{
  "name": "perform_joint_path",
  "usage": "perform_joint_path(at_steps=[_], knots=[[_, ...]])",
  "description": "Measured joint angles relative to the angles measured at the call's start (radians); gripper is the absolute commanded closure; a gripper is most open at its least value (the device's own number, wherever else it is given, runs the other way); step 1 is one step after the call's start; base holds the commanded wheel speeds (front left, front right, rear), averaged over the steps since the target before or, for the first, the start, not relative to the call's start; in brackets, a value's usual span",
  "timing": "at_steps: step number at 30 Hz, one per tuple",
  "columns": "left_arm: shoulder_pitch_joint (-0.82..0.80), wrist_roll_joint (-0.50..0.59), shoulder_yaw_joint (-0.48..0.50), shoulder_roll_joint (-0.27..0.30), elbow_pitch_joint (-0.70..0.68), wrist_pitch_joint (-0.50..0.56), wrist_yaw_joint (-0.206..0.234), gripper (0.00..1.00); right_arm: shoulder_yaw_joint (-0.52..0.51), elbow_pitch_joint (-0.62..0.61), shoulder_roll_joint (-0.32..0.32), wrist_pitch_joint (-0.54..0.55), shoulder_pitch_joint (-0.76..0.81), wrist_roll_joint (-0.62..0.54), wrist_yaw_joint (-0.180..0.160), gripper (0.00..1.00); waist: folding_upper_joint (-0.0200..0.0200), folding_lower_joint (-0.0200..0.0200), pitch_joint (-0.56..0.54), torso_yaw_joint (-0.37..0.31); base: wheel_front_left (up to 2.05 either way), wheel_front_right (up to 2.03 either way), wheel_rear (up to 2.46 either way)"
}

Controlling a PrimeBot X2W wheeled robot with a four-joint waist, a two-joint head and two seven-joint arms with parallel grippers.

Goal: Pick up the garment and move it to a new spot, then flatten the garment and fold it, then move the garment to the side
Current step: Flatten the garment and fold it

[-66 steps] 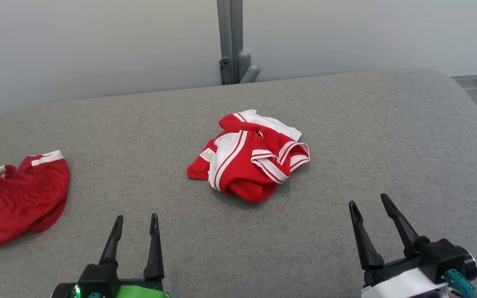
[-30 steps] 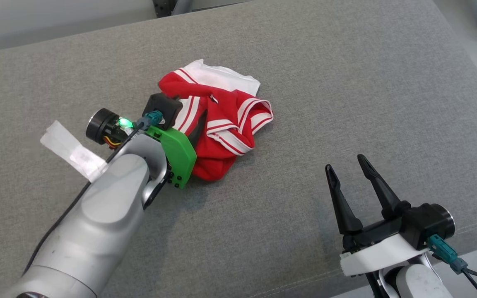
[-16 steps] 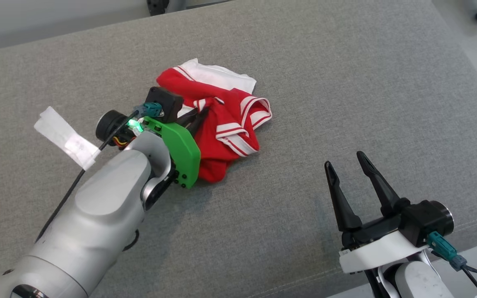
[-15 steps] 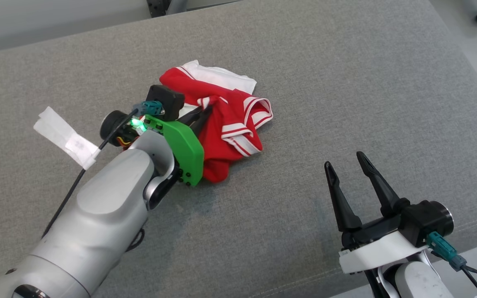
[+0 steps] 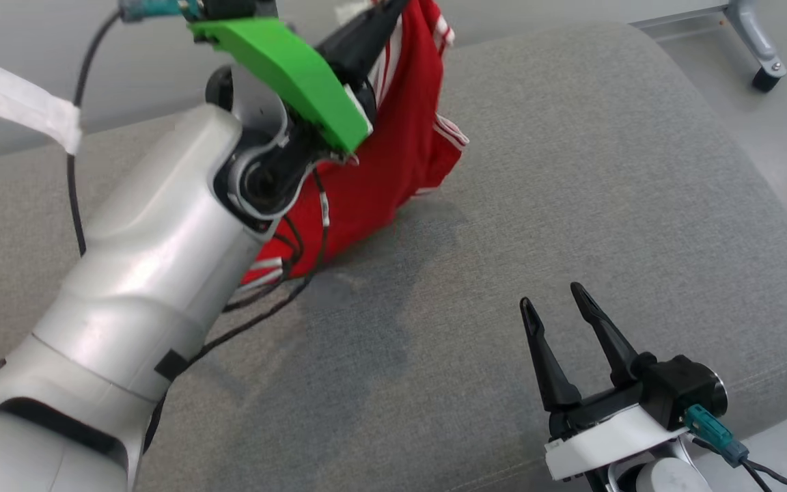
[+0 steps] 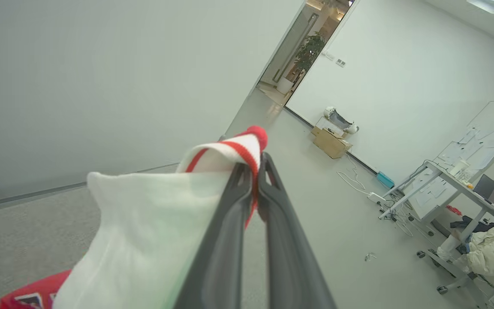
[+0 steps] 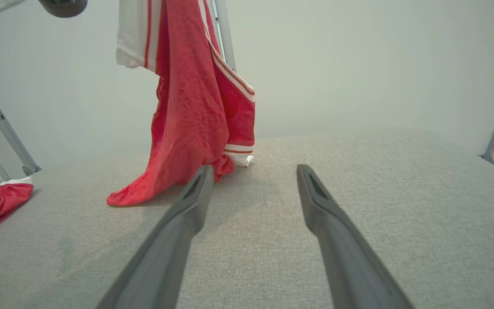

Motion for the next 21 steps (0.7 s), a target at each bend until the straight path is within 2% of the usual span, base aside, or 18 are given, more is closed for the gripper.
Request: perform_joint_path(at_steps=[3, 6, 9, 13, 17, 21], knots=[[-0.095, -0.051, 0.088, -0.063, 0.092, -0.057, 0.006, 1.00, 0.000, 0.006, 0.003, 0.000, 0.019, 0.002, 0.000, 0.00, 0.0000, 0.0000, -0.033, -0.025, 0.00, 0.00, 0.00], [-0.185, -0.080, 0.147, -0.105, 0.159, -0.115, 0.034, 1.00, 0.002, 0.010, 0.005, 0.000, 0.034, 0.005, 0.000, 0.00, 0.0000, 0.0000, -0.056, -0.041, 0.00, 0.00, 0.00], [-0.266, -0.104, 0.181, -0.126, 0.218, -0.165, 0.060, 1.00, 0.003, 0.013, 0.005, 0.000, 0.043, 0.005, 0.000, 0.00, 0.0000, 0.0000, -0.078, -0.056, 0.00, 0.00, 0.00], [-0.353, -0.113, 0.193, -0.137, 0.318, -0.250, 0.116, 1.00, 0.001, 0.012, 0.005, 0.000, 0.044, 0.005, 0.000, 0.00, 0.0000, -0.0001, -0.096, -0.072, 0.00, 0.00, 0.00], [-0.327, -0.153, 0.163, -0.137, 0.418, -0.253, 0.176, 1.00, 0.011, 0.010, 0.007, 0.000, 0.043, 0.006, 0.000, 0.00, 0.0000, 0.0000, -0.099, -0.083, 0.00, 0.00, 0.00], [-0.201, -0.202, 0.144, -0.141, 0.527, -0.254, 0.232, 1.00, 0.012, 0.007, 0.007, 0.000, 0.044, 0.009, 0.000, 0.00, 0.0000, -0.0001, -0.087, -0.081, 0.00, 0.00, 0.00]])
